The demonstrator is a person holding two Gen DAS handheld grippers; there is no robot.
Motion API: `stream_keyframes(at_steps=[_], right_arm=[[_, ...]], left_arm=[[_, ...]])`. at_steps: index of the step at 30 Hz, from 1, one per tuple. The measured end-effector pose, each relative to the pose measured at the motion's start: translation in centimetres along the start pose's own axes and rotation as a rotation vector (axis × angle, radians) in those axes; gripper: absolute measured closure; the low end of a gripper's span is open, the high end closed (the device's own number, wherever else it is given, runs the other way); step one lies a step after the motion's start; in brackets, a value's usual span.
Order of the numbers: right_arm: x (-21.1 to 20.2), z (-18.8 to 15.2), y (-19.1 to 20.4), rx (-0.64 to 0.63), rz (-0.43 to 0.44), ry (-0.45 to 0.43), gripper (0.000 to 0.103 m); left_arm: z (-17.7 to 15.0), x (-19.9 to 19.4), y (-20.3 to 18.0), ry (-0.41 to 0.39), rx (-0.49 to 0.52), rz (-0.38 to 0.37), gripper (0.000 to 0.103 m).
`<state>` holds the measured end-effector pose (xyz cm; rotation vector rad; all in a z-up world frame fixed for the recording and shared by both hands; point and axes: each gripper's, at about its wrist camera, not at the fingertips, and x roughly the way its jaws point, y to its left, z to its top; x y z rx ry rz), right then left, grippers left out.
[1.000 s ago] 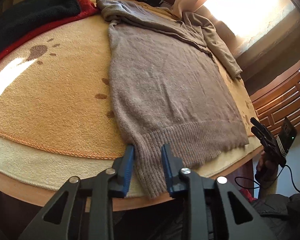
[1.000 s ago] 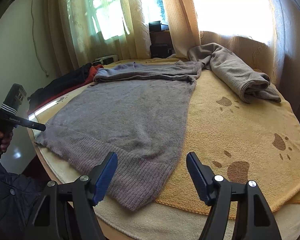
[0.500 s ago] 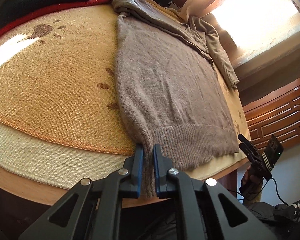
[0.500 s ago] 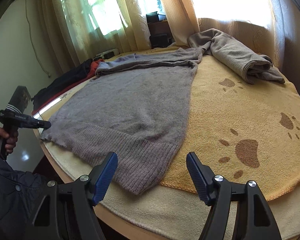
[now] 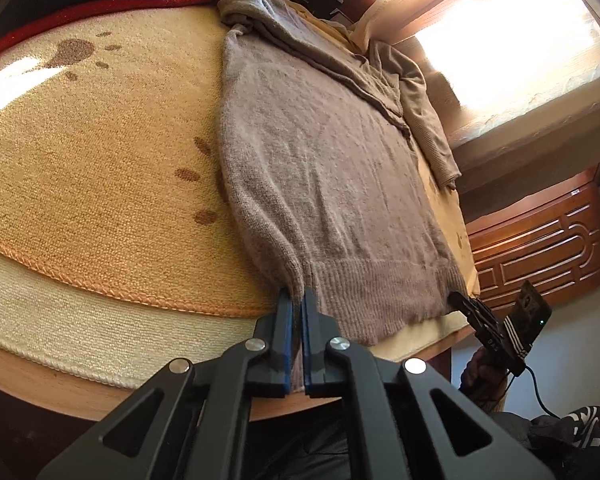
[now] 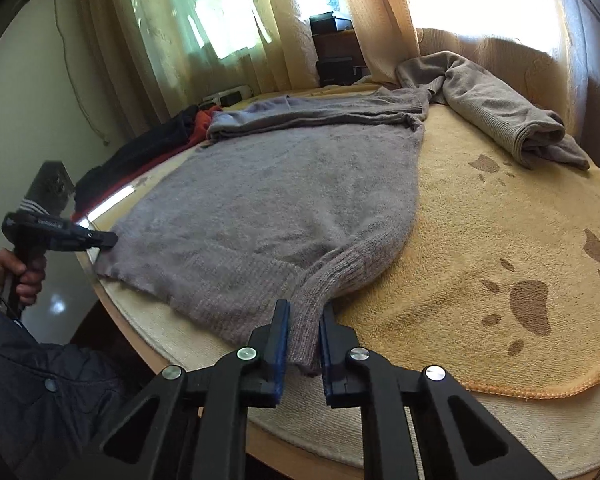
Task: Fold clothes
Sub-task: 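Grasp the ribbed sweater hem with the left gripper while the right gripper grasps it too, then lift the hem with both grippers and fold it toward the collar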
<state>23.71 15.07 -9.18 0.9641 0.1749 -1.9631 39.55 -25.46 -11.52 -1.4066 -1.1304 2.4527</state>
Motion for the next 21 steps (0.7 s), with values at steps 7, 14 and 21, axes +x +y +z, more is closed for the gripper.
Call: stream_keyframes(at_steps=[7, 14, 21], right_arm=[[-1.9, 2.5, -0.5, 0.052, 0.074, -0.075, 0.091], [-2.5, 6.4, -0.4, -0.021, 0.036, -0.127, 0.091], [-2.3, 12.6, -0.7, -0.103, -0.030, -0.210, 0.091]], left_arm=[[1.6, -2.3, -1.4, -0.089, 0.021, -0.071, 0.099], [4.1, -4.5, -2.1, -0.186, 0.036, -0.128, 0.099], [8.9, -6.0, -3.5, -0.285, 0.065, -0.173, 0.099]])
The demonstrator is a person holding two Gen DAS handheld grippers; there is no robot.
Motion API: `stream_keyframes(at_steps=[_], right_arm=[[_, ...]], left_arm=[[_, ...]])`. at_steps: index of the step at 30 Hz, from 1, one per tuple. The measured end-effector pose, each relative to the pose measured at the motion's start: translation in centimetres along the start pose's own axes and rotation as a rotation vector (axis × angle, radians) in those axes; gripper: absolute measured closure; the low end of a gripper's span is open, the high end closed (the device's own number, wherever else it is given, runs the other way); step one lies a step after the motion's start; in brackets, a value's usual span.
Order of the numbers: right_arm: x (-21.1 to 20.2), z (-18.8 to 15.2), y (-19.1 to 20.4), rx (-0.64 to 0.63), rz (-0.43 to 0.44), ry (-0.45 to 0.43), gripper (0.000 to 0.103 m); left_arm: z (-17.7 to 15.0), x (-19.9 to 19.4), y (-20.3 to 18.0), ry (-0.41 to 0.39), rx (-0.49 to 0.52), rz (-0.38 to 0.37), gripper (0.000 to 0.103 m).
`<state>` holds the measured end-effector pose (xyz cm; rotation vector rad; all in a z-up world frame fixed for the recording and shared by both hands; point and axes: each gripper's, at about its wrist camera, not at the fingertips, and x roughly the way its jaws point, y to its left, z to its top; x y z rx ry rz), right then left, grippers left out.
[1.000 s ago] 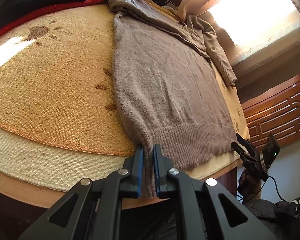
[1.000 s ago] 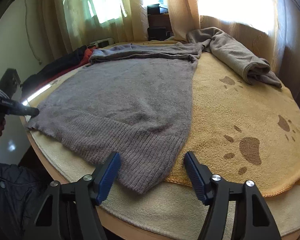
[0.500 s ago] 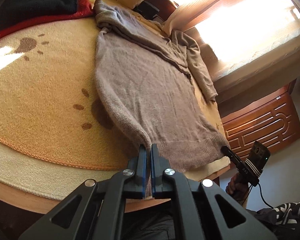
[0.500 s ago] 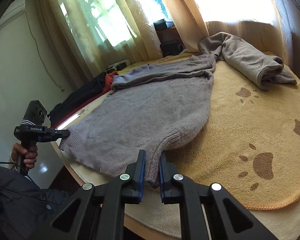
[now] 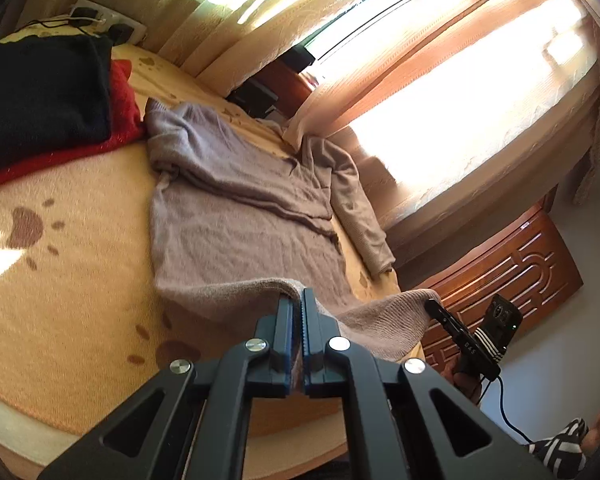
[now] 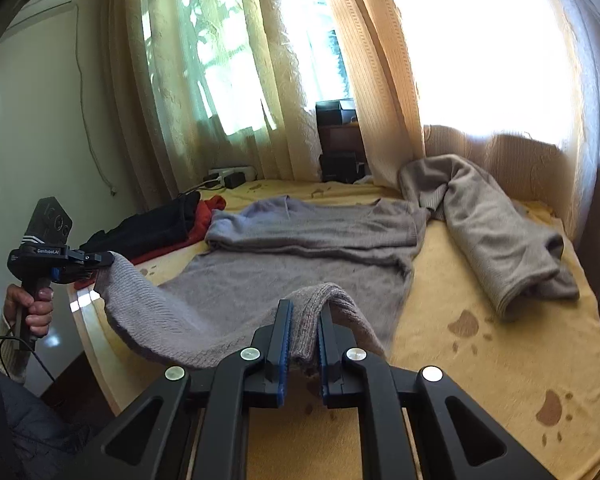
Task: Fold clothes
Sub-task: 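Lift the hem with both grippers and fold it toward the collar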
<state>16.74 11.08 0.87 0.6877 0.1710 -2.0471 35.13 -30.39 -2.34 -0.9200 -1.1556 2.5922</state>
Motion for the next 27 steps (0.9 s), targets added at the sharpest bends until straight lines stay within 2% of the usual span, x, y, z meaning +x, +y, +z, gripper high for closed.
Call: stream_keyframes(at_steps=[8, 16, 21, 27], right_arm=[[6.1, 6.6, -3.9, 0.020, -0.063, -0.049, 0.091], [15.6, 12.0, -9.0, 0.096, -0.145, -0.052, 0.091], [22.7, 13.7, -12.7, 0.141, -0.175, -0.006, 0.091], [30.6, 13.8, -15.4, 0.173, -0.228, 0.097, 0.091]], left_arm=[[7.5, 2.8, 0.0, -0.077, -0.004, -0.004, 0.099], [15.9, 9.3, 3.4, -0.091, -0.072, 0.038, 0.099], [19.7, 14.3, 7.0, -0.076, -0.144, 0.088, 0.099], [22.1, 18.6, 11.5, -0.047, -0.222, 0.167, 0.099]])
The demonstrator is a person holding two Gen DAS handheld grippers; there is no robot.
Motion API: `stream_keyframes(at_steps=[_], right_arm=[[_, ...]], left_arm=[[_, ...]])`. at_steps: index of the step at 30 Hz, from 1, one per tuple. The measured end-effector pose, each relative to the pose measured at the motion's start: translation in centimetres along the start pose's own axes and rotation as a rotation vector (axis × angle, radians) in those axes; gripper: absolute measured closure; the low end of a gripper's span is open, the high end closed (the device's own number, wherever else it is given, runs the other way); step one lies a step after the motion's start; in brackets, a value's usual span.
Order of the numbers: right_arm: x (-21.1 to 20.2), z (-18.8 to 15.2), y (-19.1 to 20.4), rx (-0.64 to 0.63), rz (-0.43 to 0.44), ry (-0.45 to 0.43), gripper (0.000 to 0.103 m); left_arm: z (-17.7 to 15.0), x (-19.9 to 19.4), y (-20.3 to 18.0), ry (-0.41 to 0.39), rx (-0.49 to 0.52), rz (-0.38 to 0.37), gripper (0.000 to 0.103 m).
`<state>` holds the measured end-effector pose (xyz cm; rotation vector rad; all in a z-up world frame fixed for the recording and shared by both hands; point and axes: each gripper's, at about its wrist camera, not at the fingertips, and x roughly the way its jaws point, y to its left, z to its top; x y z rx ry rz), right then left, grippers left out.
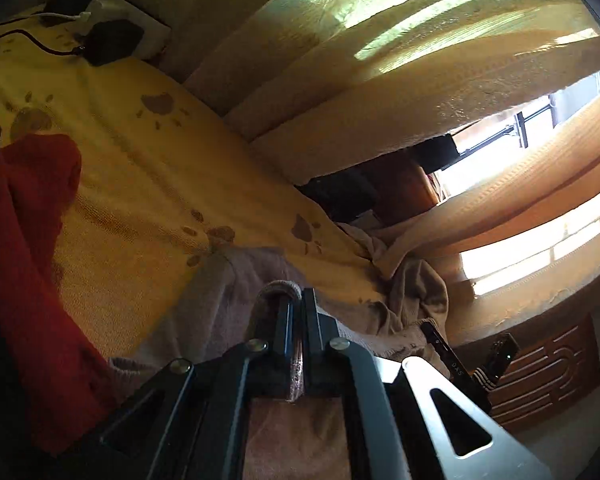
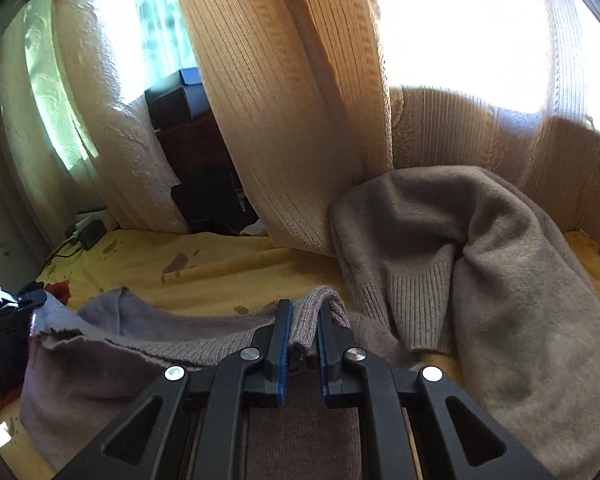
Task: Fold clothes
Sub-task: 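Lift the hem with both grippers and fold it toward the collar, then open both grippers to release the folded hem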
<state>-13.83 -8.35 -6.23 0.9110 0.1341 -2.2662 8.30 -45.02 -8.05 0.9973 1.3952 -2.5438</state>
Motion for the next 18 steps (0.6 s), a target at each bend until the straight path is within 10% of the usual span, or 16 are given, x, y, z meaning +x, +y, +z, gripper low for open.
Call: stream_keyframes(at_steps=[7, 9, 12, 18], right_arm=[[4.0, -0.6, -2.1, 0.136, -0.005, 0.082, 0.087], [3.3, -0.7, -2.3, 0.141, -0.033, 0.053, 0.075], [1.2, -0.6, -2.5, 0.138, -0.102, -0.034, 0.026], [-3.1, -0.6, -0.6, 0.022, -0.086, -0.146, 0.022]], left_arm=[[1.3, 1.9, 3.6, 0.035, -0.138, 0.002, 0.091], [1.4, 1.3, 3.8, 0.016, -0.147, 0.002, 0.080], [1.8, -0.8, 3.3, -0.064, -0.130, -0.005, 0.036], [0.1, -4.0, -0.7, -0.067, 0.032, -0.001, 0.031]])
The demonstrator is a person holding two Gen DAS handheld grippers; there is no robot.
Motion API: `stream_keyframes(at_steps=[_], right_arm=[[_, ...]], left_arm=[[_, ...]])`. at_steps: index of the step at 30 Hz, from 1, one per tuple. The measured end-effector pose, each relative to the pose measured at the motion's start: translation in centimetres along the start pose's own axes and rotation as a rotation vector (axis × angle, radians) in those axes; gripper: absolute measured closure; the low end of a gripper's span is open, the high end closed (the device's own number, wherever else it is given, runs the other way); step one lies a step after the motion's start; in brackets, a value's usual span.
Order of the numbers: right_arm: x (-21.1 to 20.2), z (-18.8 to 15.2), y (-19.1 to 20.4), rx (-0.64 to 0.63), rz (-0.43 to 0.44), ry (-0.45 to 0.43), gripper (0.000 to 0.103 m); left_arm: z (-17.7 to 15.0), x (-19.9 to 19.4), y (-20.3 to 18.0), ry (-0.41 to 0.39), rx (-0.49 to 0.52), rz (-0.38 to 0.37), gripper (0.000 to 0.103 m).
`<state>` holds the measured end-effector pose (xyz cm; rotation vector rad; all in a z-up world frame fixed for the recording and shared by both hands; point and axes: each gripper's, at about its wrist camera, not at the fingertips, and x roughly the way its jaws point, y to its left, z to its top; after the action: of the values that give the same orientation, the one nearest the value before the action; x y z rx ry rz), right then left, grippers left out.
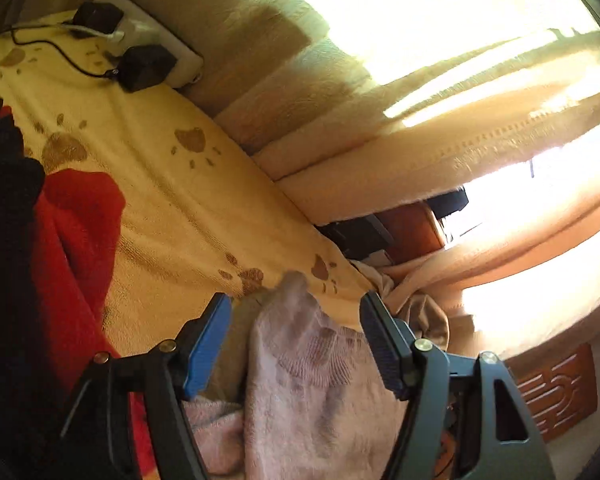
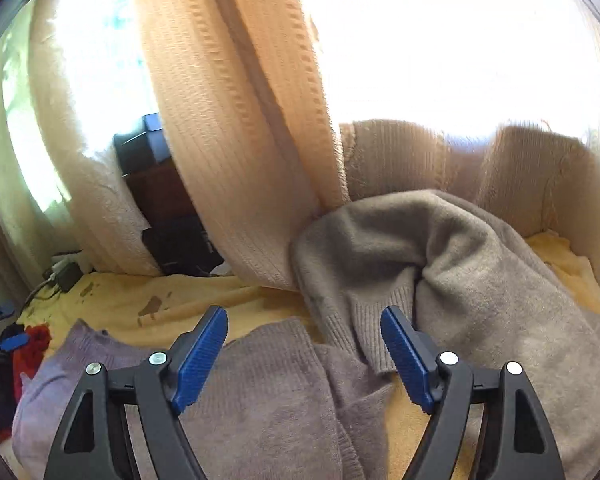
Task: Fold clothes
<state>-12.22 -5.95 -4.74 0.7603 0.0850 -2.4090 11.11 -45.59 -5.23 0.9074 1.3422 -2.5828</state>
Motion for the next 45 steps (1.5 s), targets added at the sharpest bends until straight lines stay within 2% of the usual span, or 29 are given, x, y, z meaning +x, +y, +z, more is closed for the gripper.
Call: stream_keyframes(at_steps=[3, 5, 8, 10, 11, 13, 16, 23, 26, 28, 30, 32, 33, 38, 41, 43, 45], right_arm=[[-0.1, -1.1, 2.8, -0.143, 0.011, 0.043, 0.022], [1.3, -1.9, 4.6, -0.208, 0.038, 0.113, 0.022], [3.9, -3.2, 6.1, -0.253, 0.055, 0.210, 0.022], [5.8, -4.0, 6.4, -0.283, 0.034, 0.266, 0.022], [6.5, -4.2, 6.0, -0.280, 0.012, 0.286, 0.022], [7.5, -3.9, 4.3, -0.214, 0.022, 0.318, 0.022], [8.2, -3.6, 3.0, -0.182, -0.006, 0.331, 0.022], [8.5, -3.6, 3.5, -0.207, -0.014, 0.343, 0.020], [8.3, -3.7, 3.5, -0.208, -0.010, 0.334, 0.020], [7.6, -3.6, 3.3, -0.189, 0.021, 0.310, 0.019], [6.0, -3.4, 2.5, -0.151, 0.054, 0.261, 0.019], [3.3, -3.1, 1.8, -0.123, 0.081, 0.205, 0.019], [1.9, -3.1, 1.4, -0.115, 0.109, 0.187, 0.019], [-4.0, -4.7, -0.3, -0.092, 0.140, 0.168, 0.019], [-6.2, -6.5, -1.5, -0.047, 0.156, 0.180, 0.019], [-7.4, -7.6, -2.3, 0.005, 0.165, 0.176, 0.019], [-8.5, -8.6, -3.1, 0.052, 0.168, 0.165, 0.019]], left_arm=[[-2.8, 1.2, -3.1, 0.071, 0.121, 0.001, 0.031], [-4.8, 2.8, -5.0, 0.127, 0.193, 0.000, 0.031], [-6.8, 6.1, -5.3, 0.171, 0.247, 0.106, 0.031], [-6.8, 7.2, -3.9, 0.163, 0.229, 0.178, 0.032], [-6.5, 7.2, -3.3, 0.146, 0.223, 0.193, 0.036], [-5.9, 7.2, -2.2, 0.112, 0.212, 0.223, 0.054], [-5.3, 7.1, -1.2, 0.095, 0.210, 0.240, 0.063], [-6.5, 7.1, -2.0, 0.060, 0.323, 0.286, 0.063], [-6.7, 6.1, -2.1, 0.068, 0.263, 0.278, 0.063], [-7.4, 4.5, -2.6, 0.061, 0.247, 0.264, 0.062], [-8.5, 2.5, -3.1, 0.056, 0.252, 0.229, 0.055], [-9.8, 0.1, -3.1, 0.058, 0.241, 0.189, 0.042], [-10.3, -1.1, -2.7, 0.060, 0.221, 0.168, 0.040], [-12.4, -6.0, 0.3, 0.084, 0.061, 0.102, 0.036], [-13.3, -6.6, 1.9, 0.147, -0.048, 0.028, 0.035], [-13.9, -6.4, 2.5, 0.169, -0.091, 0.029, 0.034], [-14.0, -6.0, 2.5, 0.157, -0.088, 0.076, 0.034]])
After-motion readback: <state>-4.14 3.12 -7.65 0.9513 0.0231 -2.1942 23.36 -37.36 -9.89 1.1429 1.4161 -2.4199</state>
